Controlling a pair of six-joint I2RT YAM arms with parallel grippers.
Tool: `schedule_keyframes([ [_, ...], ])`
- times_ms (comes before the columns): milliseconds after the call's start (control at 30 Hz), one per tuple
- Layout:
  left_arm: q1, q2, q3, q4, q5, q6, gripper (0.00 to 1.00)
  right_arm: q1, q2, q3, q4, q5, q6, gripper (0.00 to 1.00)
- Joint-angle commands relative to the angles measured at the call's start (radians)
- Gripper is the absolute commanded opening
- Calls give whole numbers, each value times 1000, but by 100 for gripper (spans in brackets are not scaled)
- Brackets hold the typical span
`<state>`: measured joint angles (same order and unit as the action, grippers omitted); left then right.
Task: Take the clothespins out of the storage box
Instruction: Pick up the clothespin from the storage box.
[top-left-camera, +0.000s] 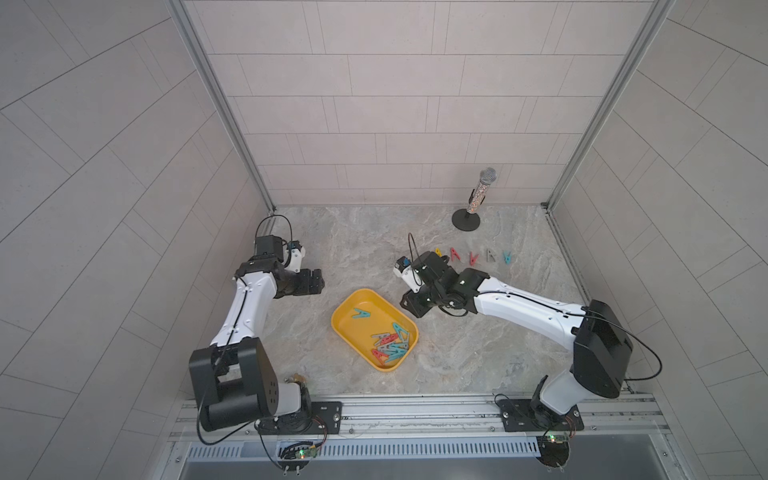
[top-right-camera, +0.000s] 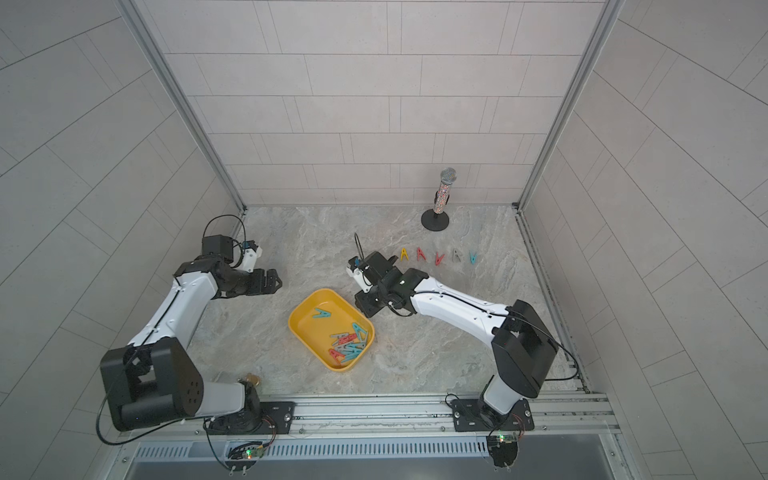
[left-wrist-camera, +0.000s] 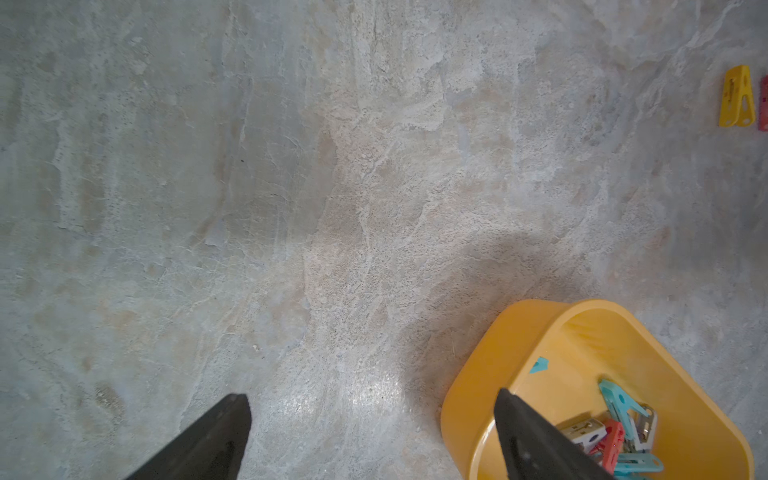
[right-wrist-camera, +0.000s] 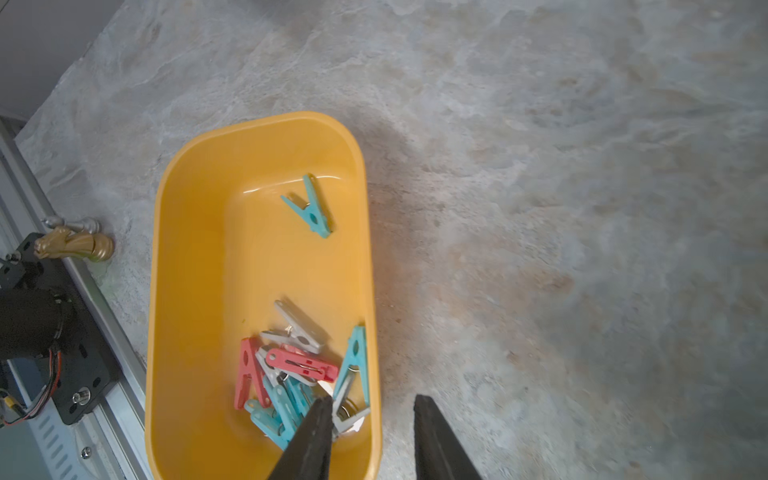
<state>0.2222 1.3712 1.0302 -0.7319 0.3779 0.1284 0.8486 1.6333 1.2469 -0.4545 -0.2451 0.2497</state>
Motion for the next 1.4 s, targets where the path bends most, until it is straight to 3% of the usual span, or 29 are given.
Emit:
schedule_keyframes([
  [0, 8, -6, 28, -12, -27, 1, 100, 46, 68, 66, -12, -9, -61, 36],
  [300, 22, -16, 30, -5, -61, -10, 100, 137, 283, 265, -102, -4, -168, 37],
  [733, 46, -23, 30, -7, -56, -19, 100, 146, 516, 463, -159, 45, -247, 38],
  [1367, 51, -22, 30, -7, -50, -20, 100, 147, 707, 664, -223, 124, -299, 44],
])
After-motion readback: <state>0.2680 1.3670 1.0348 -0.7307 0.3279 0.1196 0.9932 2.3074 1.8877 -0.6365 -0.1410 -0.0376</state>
